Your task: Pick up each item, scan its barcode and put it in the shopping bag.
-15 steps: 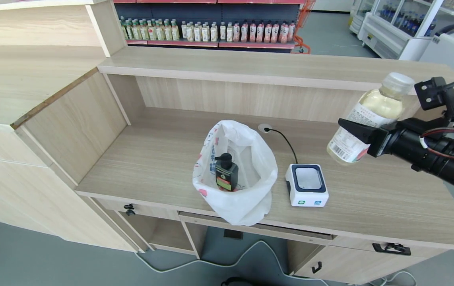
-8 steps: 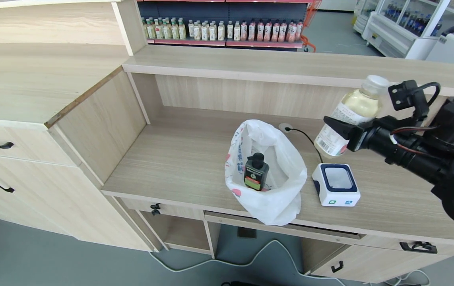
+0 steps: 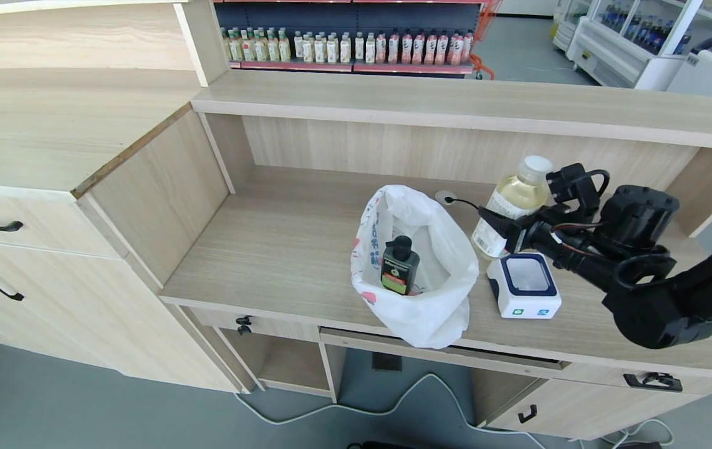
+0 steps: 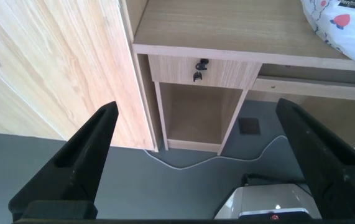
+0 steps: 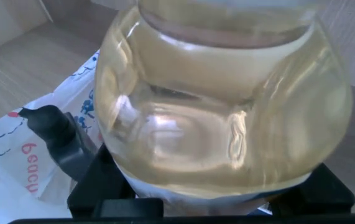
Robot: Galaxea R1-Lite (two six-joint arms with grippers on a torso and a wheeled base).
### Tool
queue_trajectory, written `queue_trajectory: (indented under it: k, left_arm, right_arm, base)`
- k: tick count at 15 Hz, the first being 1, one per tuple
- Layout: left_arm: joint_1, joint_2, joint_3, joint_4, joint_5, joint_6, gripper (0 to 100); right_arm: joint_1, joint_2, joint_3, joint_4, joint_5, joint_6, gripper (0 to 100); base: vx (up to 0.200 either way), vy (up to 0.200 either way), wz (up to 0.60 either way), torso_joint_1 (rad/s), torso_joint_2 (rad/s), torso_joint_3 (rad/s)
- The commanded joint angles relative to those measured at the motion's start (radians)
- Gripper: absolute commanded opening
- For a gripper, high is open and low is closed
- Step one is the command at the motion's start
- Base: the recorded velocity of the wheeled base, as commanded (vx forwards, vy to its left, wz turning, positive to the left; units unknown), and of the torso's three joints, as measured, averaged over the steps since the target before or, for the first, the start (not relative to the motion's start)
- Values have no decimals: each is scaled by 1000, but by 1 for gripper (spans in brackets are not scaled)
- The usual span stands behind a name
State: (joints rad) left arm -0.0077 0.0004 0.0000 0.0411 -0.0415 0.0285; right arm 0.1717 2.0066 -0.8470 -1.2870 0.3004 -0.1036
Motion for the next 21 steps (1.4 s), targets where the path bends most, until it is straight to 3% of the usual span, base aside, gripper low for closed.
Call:
queue_trajectory:
  k: [1,8,13,21]
  left_arm:
    - [-2,0,0,0,0,1,100]
    - [-2,0,0,0,0,-1,100]
    - [-2,0,0,0,0,-1,100]
    - [-2,0,0,0,0,1,100]
  right_arm:
    - [19,72,-14,-32,3,-1,0]
    - [37,176,-60,-130,78,-25,0]
    - [38,250,-115,-144,85,-51,0]
    - [45,304,-168,-144,183,-50,0]
  base:
    - [0,0,0,0,0,0]
    - [0,0,0,0,0,0]
    - [0,0,0,0,0,0]
    - [0,0,0,0,0,0]
